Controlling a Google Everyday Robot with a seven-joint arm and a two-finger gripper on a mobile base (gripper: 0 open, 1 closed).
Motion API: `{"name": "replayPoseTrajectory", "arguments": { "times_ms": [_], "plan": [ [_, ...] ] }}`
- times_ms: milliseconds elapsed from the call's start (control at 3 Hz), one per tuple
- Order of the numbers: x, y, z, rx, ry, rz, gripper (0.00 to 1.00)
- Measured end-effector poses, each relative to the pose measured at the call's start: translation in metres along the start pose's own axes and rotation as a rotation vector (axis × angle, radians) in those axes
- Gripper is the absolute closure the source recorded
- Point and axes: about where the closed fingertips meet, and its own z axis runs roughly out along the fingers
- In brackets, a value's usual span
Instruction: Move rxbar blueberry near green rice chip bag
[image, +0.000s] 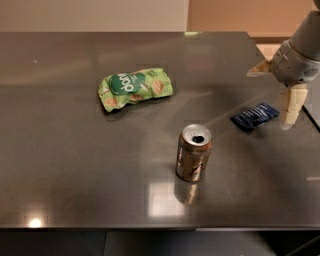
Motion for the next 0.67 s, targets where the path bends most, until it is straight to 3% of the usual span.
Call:
{"name": "replayPoseTrajectory", "arguments": {
  "times_ms": [667],
  "plan": [
    [0.011,-0.001,0.023,-0.009,-0.015,-0.096,0.00]
  ]
}}
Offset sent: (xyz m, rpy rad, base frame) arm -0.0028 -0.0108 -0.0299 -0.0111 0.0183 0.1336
